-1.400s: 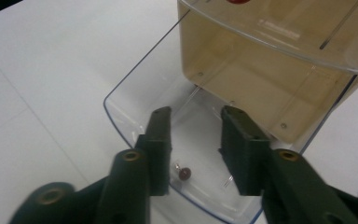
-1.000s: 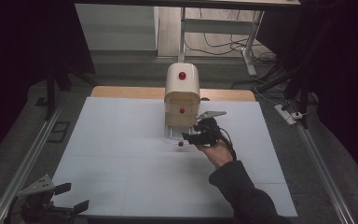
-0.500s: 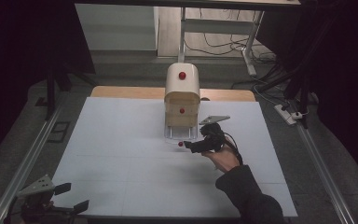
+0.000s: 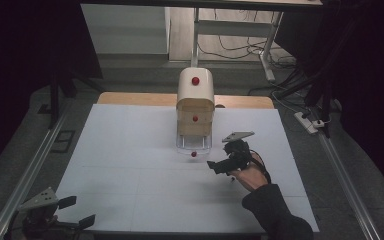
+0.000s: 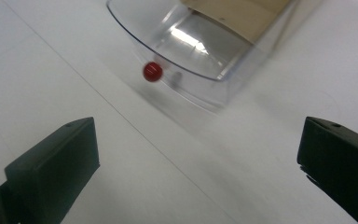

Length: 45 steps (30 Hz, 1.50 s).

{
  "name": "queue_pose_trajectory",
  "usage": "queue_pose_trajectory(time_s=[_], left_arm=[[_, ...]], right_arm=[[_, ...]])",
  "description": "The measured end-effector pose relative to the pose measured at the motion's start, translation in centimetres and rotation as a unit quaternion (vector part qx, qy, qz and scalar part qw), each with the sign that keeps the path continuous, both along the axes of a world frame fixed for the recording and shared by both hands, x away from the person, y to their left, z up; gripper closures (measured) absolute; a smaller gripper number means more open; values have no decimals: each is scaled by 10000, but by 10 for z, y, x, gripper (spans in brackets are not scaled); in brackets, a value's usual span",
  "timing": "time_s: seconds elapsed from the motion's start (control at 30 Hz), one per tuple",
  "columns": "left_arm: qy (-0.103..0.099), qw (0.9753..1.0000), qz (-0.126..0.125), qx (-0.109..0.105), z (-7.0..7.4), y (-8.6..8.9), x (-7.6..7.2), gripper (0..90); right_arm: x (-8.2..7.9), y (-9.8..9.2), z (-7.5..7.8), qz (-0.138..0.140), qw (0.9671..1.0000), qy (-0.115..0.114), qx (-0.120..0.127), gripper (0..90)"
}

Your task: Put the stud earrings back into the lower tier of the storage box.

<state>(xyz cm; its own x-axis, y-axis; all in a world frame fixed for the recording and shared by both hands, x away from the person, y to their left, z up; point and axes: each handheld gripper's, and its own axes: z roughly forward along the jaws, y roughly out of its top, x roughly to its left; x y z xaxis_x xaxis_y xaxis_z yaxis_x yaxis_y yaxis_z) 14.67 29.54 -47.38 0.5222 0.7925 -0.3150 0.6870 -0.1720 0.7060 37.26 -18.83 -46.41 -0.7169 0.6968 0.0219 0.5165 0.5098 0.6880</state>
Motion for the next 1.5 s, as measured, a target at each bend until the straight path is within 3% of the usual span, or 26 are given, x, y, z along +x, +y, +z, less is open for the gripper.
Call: queue_pose_trajectory(time_s=[0.37,0.7,0.97,1.13,1.27,1.5], left_arm=[[6,10000,-15,19,0,-1,0,0],[17,10000,-17,21,0,-1,1,0],[19,10000,-23,27,0,-1,1,0],[17,10000,-24,28,0,-1,1,0],[20,10000,-28,36,0,-1,1,0],[28,10000,-33,51,0,-2,1,0]], right_arm=[[-11,-23,-9,-120,9994,139,-300,0],[-20,-42,-23,-130,9973,410,-598,0],[-21,-42,-46,154,9926,723,-961,35],[-22,-40,-51,307,9907,632,-1166,60],[-23,-40,-49,483,9905,561,-1156,159],[-23,-41,-42,644,9897,574,-1142,481]])
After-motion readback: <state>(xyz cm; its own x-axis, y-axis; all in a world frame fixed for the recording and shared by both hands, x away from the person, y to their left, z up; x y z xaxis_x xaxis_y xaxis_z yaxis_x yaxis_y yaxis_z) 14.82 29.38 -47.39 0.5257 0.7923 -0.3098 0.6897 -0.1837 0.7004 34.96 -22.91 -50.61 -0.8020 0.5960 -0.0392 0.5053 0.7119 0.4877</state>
